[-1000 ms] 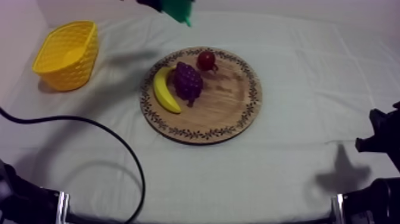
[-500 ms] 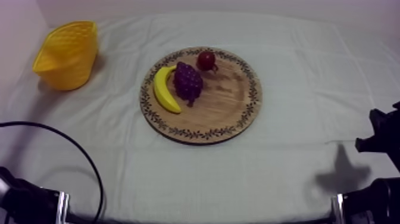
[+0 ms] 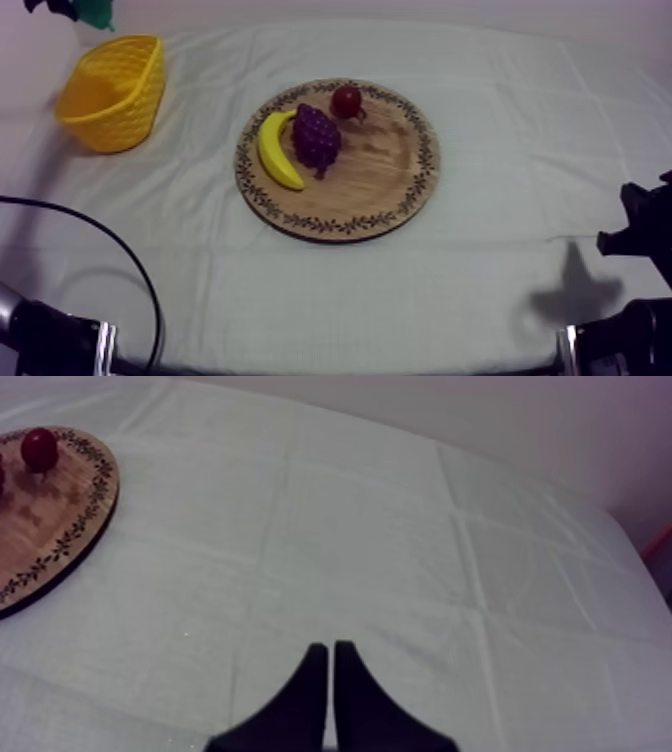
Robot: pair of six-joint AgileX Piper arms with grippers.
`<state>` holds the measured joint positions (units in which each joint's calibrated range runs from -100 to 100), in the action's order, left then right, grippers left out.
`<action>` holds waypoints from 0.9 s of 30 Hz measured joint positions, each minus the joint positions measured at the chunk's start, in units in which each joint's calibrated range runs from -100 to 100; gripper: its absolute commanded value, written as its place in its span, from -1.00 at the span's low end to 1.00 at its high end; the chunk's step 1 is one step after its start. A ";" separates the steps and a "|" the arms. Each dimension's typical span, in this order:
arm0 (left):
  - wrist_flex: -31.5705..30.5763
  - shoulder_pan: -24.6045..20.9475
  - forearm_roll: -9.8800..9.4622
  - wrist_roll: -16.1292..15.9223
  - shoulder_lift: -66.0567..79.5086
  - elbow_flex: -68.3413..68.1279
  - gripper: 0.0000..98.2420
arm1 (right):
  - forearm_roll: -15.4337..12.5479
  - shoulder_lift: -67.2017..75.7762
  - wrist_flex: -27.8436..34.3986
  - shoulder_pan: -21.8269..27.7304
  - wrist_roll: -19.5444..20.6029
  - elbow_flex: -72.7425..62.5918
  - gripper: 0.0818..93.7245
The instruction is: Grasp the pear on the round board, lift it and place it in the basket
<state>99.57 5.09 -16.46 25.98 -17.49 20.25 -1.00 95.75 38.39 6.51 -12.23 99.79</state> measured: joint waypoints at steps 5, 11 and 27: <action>0.11 -0.37 -0.41 1.83 -2.37 -2.31 0.59 | 0.00 0.00 0.00 0.00 0.00 0.00 -0.99; 0.11 -0.05 -0.59 3.11 -5.34 -2.73 0.70 | 0.00 0.00 0.00 0.00 0.00 0.00 -0.99; -3.02 1.98 0.50 2.22 6.60 -9.84 0.66 | 0.00 0.00 0.00 0.00 0.00 0.00 -0.99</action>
<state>96.55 7.07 -15.96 28.21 -10.89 10.41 -1.00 95.75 38.39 6.51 -12.23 99.79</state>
